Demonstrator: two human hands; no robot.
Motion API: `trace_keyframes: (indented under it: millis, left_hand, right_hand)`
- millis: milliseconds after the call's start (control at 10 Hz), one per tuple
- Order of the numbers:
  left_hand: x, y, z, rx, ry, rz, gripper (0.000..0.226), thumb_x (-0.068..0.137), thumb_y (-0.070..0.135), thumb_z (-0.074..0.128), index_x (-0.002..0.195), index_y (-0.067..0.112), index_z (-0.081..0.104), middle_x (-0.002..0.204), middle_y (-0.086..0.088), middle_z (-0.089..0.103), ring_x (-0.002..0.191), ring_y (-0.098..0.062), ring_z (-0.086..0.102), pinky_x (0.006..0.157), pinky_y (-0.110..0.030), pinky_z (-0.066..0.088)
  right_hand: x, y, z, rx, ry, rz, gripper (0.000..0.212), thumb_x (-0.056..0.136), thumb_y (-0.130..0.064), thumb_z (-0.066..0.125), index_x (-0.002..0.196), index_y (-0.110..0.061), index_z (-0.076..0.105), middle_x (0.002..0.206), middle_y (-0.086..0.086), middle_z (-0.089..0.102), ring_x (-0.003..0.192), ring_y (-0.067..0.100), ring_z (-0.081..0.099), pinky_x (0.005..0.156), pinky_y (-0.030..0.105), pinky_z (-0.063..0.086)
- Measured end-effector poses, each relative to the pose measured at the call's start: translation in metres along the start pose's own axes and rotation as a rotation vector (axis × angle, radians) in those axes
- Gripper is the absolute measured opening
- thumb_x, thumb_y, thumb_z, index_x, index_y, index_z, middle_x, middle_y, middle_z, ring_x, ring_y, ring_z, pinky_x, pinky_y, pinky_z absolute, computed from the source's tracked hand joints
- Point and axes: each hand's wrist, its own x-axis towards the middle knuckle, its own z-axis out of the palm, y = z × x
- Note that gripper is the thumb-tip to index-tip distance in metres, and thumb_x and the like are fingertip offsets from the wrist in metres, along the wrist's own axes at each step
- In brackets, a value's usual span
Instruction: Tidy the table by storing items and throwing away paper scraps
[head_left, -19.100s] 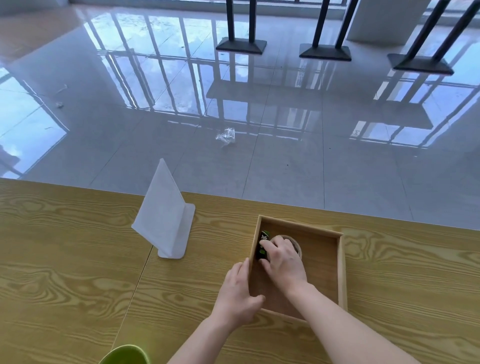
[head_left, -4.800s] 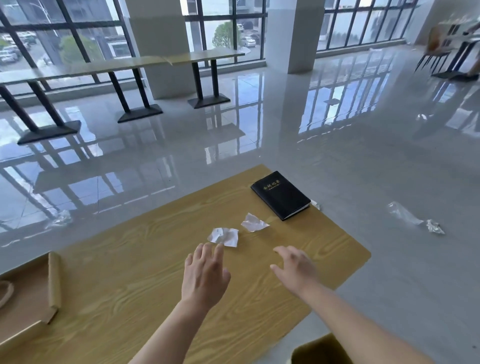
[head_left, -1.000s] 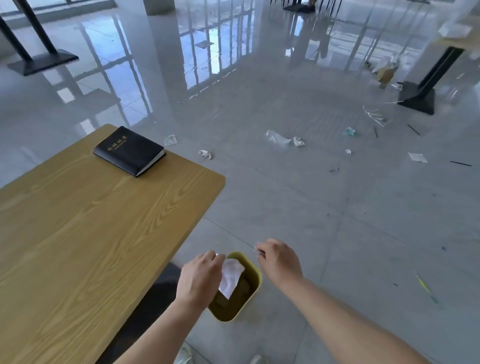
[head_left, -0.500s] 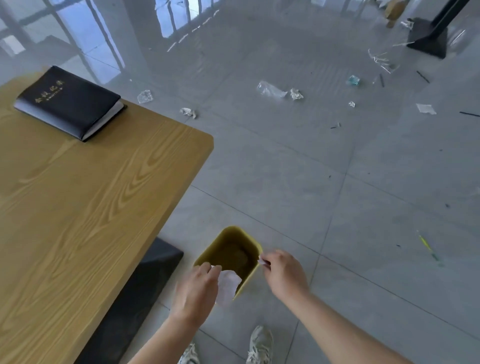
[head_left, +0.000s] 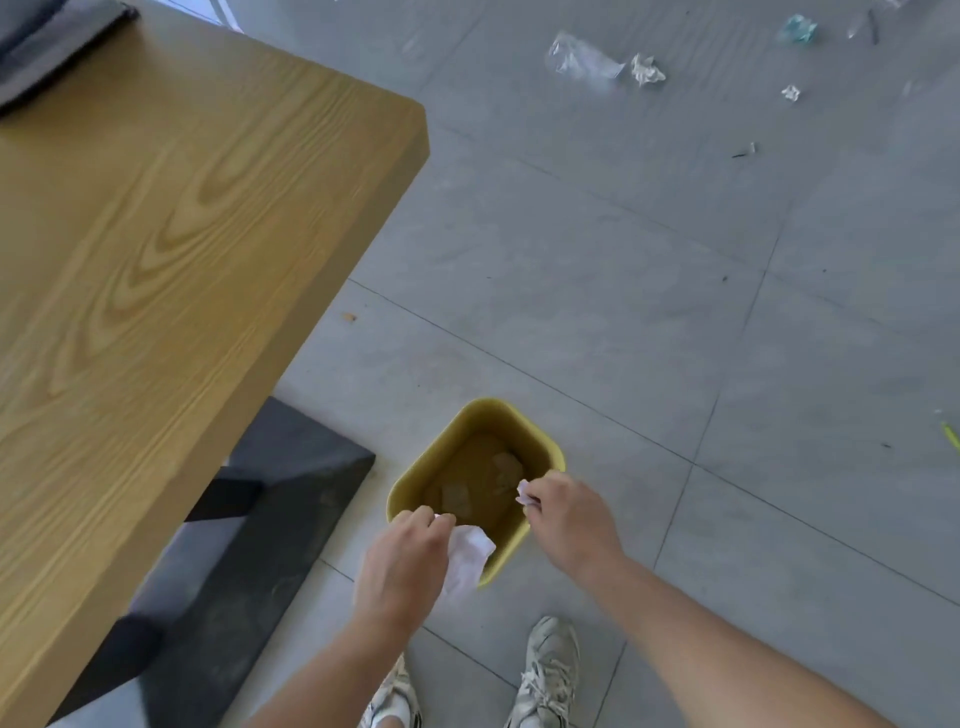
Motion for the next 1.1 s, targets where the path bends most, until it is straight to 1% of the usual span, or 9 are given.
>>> trace_keyframes:
  millis: [100, 200, 400, 500, 600, 700, 800, 900, 1100]
  left_hand:
    - [0.025, -0.010, 0.012, 0.007, -0.021, -0.018, 0.021, 0.099, 0.030, 0.055, 0.119, 0.027, 0.060, 0.108, 0.010, 0.064, 0.092, -0.011, 0.058, 0.080, -0.023, 0.053]
    - [0.050, -0.019, 0.028, 0.048, -0.058, -0.021, 0.013, 0.096, 0.024, 0.058, 0.108, 0.024, 0.062, 0.096, 0.008, 0.059, 0.082, -0.014, 0.051, 0.067, -0.025, 0.050]
    - [0.080, -0.022, 0.070, 0.053, -0.060, -0.036, 0.009, 0.097, 0.027, 0.058, 0.103, 0.023, 0.063, 0.086, 0.005, 0.058, 0.074, -0.013, 0.052, 0.065, -0.026, 0.053]
    - [0.083, -0.024, 0.088, 0.056, -0.073, -0.040, 0.011, 0.096, 0.027, 0.059, 0.105, 0.023, 0.064, 0.085, 0.006, 0.060, 0.073, -0.013, 0.052, 0.067, -0.028, 0.055]
    - [0.084, -0.026, 0.100, 0.067, -0.054, -0.045, 0.017, 0.096, 0.022, 0.058, 0.112, 0.024, 0.061, 0.092, 0.005, 0.061, 0.078, -0.015, 0.051, 0.067, -0.031, 0.055]
    - [0.082, -0.026, 0.105, 0.035, -0.019, -0.057, 0.030, 0.095, 0.021, 0.057, 0.123, 0.027, 0.057, 0.103, 0.005, 0.061, 0.082, -0.016, 0.051, 0.068, -0.029, 0.054]
    - [0.078, -0.026, 0.107, 0.019, -0.010, -0.075, 0.031, 0.095, 0.020, 0.049, 0.124, 0.030, 0.055, 0.093, 0.006, 0.055, 0.074, -0.012, 0.045, 0.060, -0.025, 0.046]
    - [0.076, -0.027, 0.107, 0.034, 0.023, -0.095, 0.034, 0.095, 0.019, 0.043, 0.125, 0.030, 0.055, 0.090, 0.007, 0.052, 0.073, -0.013, 0.043, 0.064, -0.027, 0.047]
    - [0.075, -0.020, 0.097, 0.016, 0.008, -0.169, 0.034, 0.092, 0.023, 0.042, 0.125, 0.029, 0.051, 0.094, 0.006, 0.050, 0.079, -0.016, 0.044, 0.074, -0.033, 0.048]
  right_hand:
    - [0.024, 0.006, 0.015, 0.004, -0.024, 0.019, 0.025, 0.101, -0.028, 0.045, 0.092, -0.017, 0.066, 0.085, -0.006, 0.045, 0.083, 0.022, 0.053, 0.064, 0.029, 0.037]
    - [0.045, 0.011, 0.031, -0.022, -0.067, 0.006, 0.024, 0.100, -0.026, 0.045, 0.096, -0.016, 0.066, 0.088, -0.003, 0.047, 0.089, 0.024, 0.055, 0.066, 0.030, 0.040]
    - [0.073, 0.026, 0.060, -0.029, -0.092, -0.033, 0.025, 0.101, -0.024, 0.044, 0.105, -0.016, 0.067, 0.093, -0.002, 0.049, 0.089, 0.022, 0.052, 0.066, 0.029, 0.035]
    - [0.080, 0.033, 0.068, -0.023, -0.094, -0.020, 0.024, 0.101, -0.025, 0.045, 0.106, -0.017, 0.067, 0.099, 0.002, 0.055, 0.095, 0.024, 0.056, 0.066, 0.028, 0.036]
    - [0.083, 0.040, 0.073, -0.027, -0.105, -0.034, 0.022, 0.100, -0.027, 0.046, 0.111, -0.017, 0.062, 0.093, 0.000, 0.050, 0.097, 0.026, 0.055, 0.066, 0.030, 0.037]
    - [0.083, 0.044, 0.071, -0.070, -0.139, -0.049, 0.033, 0.096, -0.027, 0.054, 0.129, -0.022, 0.053, 0.106, 0.003, 0.055, 0.103, 0.025, 0.051, 0.070, 0.033, 0.040]
    - [0.082, 0.046, 0.069, -0.074, -0.126, -0.041, 0.034, 0.095, -0.028, 0.057, 0.127, -0.020, 0.054, 0.112, 0.002, 0.055, 0.109, 0.025, 0.050, 0.077, 0.036, 0.046]
    - [0.082, 0.045, 0.061, -0.084, -0.154, -0.025, 0.035, 0.096, -0.028, 0.055, 0.130, -0.020, 0.052, 0.121, 0.003, 0.054, 0.116, 0.025, 0.048, 0.085, 0.040, 0.049]
    - [0.081, 0.041, 0.053, -0.107, -0.145, -0.046, 0.037, 0.095, -0.031, 0.054, 0.130, -0.021, 0.052, 0.122, 0.003, 0.054, 0.118, 0.025, 0.047, 0.089, 0.043, 0.050]
